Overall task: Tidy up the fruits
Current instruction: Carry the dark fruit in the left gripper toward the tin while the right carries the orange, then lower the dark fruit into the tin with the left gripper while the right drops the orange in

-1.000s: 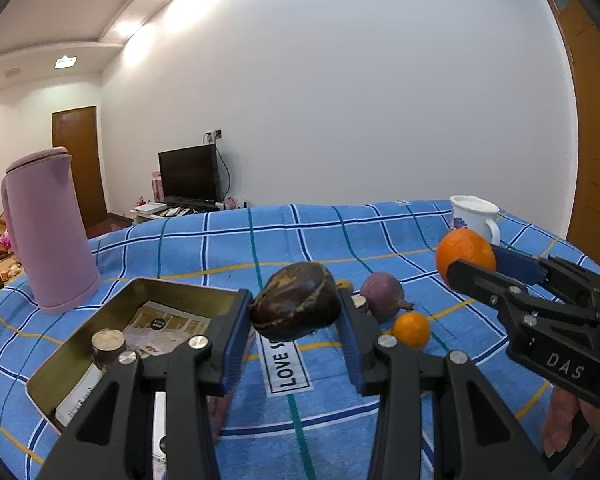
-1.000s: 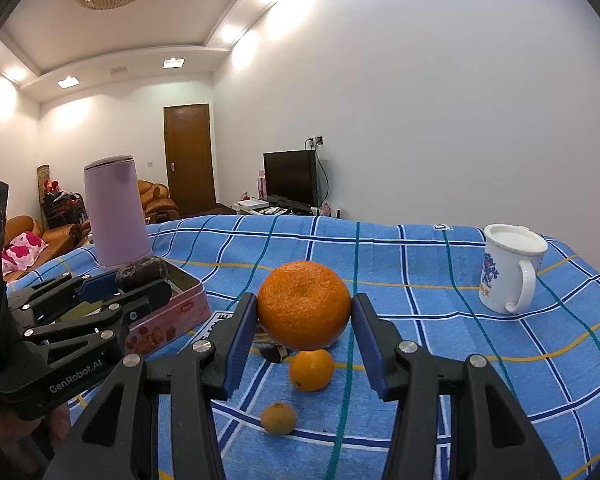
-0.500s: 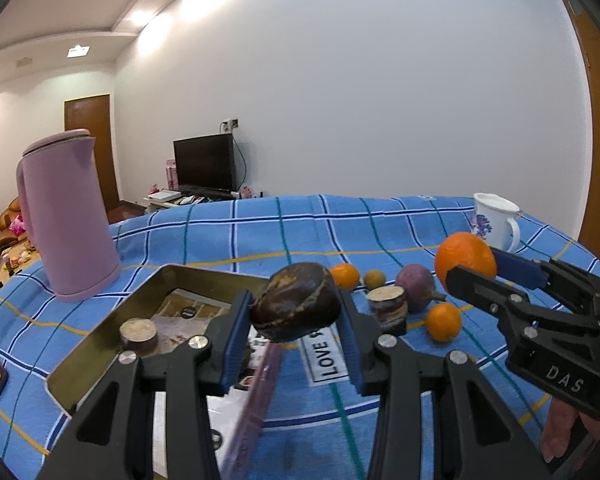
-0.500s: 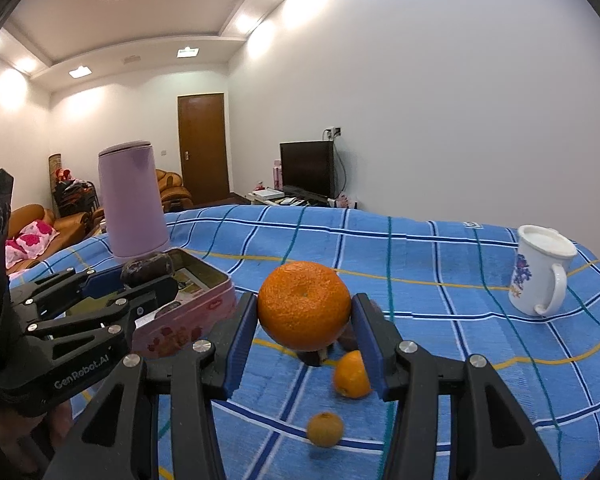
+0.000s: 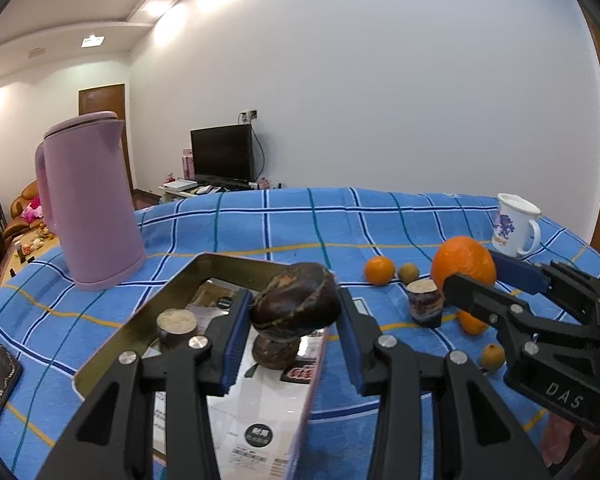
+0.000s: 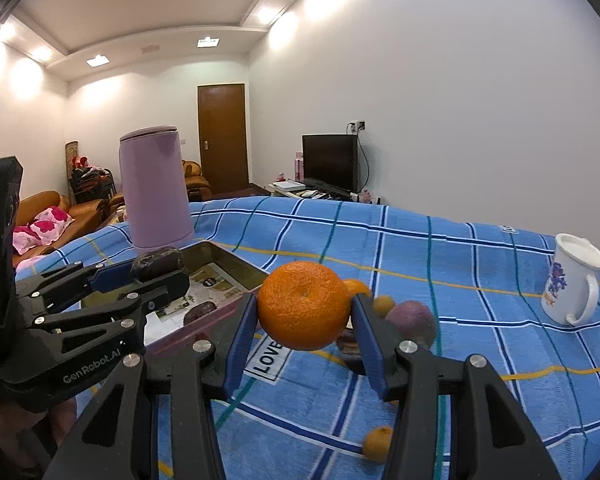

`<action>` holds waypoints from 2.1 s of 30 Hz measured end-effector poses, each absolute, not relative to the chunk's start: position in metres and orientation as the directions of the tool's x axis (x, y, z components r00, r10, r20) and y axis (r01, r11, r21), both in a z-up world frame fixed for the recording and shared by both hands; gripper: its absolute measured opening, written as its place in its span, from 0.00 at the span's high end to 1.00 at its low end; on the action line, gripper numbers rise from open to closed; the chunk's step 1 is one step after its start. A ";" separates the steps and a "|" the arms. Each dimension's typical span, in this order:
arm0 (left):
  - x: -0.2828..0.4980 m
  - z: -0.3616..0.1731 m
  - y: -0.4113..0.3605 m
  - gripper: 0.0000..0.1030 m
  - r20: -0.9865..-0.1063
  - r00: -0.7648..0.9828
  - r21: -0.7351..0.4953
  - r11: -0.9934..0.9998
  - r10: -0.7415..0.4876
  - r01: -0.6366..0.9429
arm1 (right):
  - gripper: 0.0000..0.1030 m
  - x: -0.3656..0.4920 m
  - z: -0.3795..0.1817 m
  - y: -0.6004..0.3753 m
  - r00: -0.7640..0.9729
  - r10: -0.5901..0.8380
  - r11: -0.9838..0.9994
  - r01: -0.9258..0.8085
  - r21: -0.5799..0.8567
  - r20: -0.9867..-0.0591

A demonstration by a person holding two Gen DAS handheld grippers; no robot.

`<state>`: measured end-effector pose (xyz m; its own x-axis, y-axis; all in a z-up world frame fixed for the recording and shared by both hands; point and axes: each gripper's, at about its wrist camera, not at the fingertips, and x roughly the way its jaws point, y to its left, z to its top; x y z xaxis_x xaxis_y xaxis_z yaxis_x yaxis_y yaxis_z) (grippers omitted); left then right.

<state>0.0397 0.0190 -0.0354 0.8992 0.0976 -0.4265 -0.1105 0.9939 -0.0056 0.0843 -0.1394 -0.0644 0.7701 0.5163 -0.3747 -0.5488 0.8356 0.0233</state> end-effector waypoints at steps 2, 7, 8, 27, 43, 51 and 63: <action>0.039 -0.035 0.023 0.58 -0.427 0.898 -0.005 0.993 0.107 -0.121 | 0.51 0.085 -0.065 -0.134 0.764 0.522 0.830 -0.557 0.022 -0.379; 0.038 -0.036 0.033 0.58 -0.434 0.891 -0.007 0.989 0.130 -0.148 | 0.51 0.090 -0.065 -0.123 0.747 0.538 0.818 -0.575 0.026 -0.390; 0.038 -0.036 0.036 0.58 -0.436 0.890 -0.008 0.988 0.135 -0.154 | 0.51 0.091 -0.066 -0.120 0.742 0.542 0.814 -0.580 0.028 -0.394; 0.037 -0.044 0.084 0.58 -0.500 0.842 -0.037 0.967 0.202 -0.254 | 0.51 0.088 -0.068 -0.064 0.683 0.590 0.751 -0.660 -0.015 -0.431; 0.044 -0.054 0.108 0.58 -0.578 0.792 -0.087 0.950 0.197 -0.299 | 0.51 0.087 -0.072 -0.038 0.622 0.626 0.687 -0.725 -0.045 -0.471; 0.047 -0.058 0.112 0.58 -0.607 0.766 -0.078 0.943 0.213 -0.324 | 0.51 0.087 -0.075 -0.027 0.589 0.633 0.658 -0.752 -0.052 -0.502; 0.055 -0.065 0.115 0.58 -0.649 0.733 -0.073 0.943 0.202 -0.324 | 0.51 0.088 -0.081 -0.017 0.561 0.617 0.638 -0.767 -0.067 -0.552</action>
